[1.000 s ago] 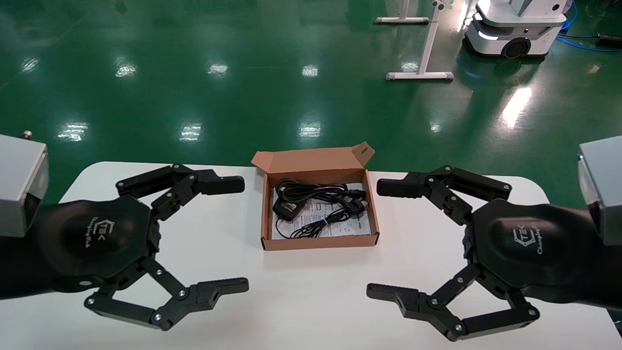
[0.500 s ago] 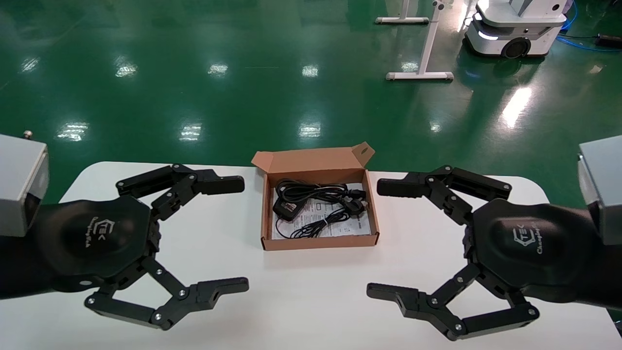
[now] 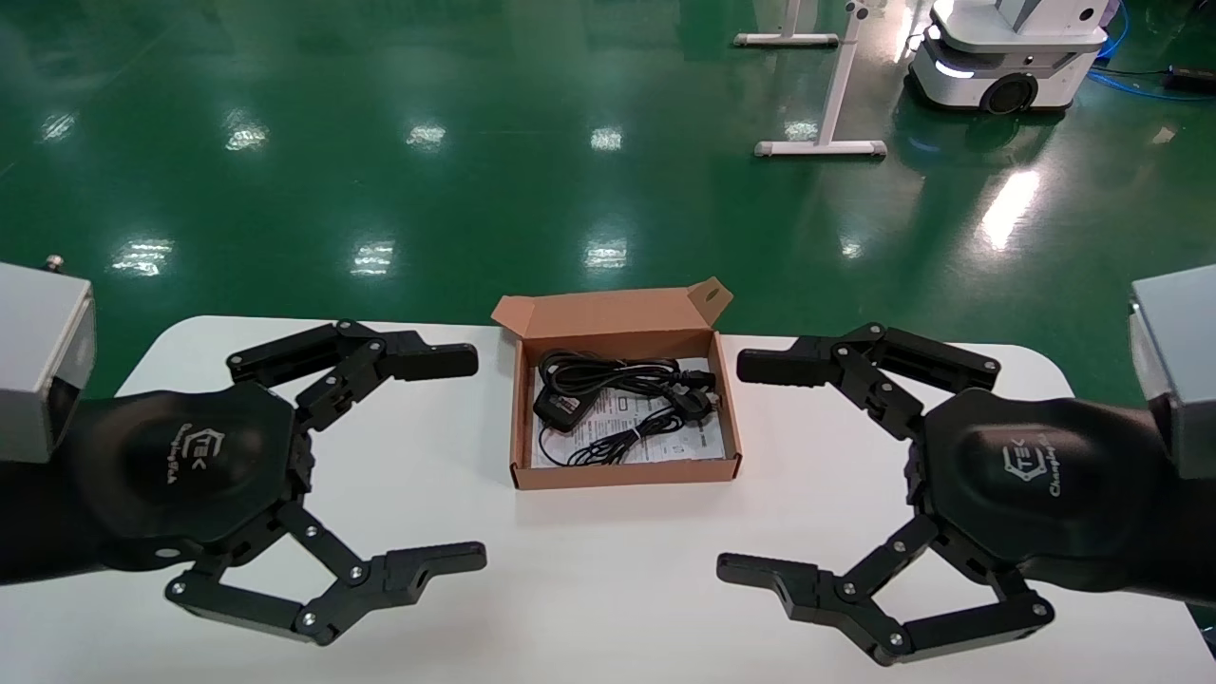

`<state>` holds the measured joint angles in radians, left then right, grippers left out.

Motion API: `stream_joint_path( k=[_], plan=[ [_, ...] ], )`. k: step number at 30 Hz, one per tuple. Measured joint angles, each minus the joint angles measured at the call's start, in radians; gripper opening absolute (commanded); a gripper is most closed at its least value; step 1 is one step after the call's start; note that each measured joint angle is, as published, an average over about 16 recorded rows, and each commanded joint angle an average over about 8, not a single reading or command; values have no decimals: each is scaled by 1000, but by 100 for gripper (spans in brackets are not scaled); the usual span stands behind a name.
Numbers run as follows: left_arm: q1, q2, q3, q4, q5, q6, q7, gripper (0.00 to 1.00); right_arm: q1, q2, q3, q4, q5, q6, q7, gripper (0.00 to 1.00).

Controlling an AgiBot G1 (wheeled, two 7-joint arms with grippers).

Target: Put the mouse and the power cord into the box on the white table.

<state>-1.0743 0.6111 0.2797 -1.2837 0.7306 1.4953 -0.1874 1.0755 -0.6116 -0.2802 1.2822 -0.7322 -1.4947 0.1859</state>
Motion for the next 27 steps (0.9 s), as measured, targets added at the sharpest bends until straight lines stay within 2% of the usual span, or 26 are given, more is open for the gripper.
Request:
stream_joint_path(
  k=[27],
  plan=[
    [0, 0, 0, 0, 0, 0, 0, 100, 0, 0, 0, 0, 0, 0, 0, 100]
  ],
)
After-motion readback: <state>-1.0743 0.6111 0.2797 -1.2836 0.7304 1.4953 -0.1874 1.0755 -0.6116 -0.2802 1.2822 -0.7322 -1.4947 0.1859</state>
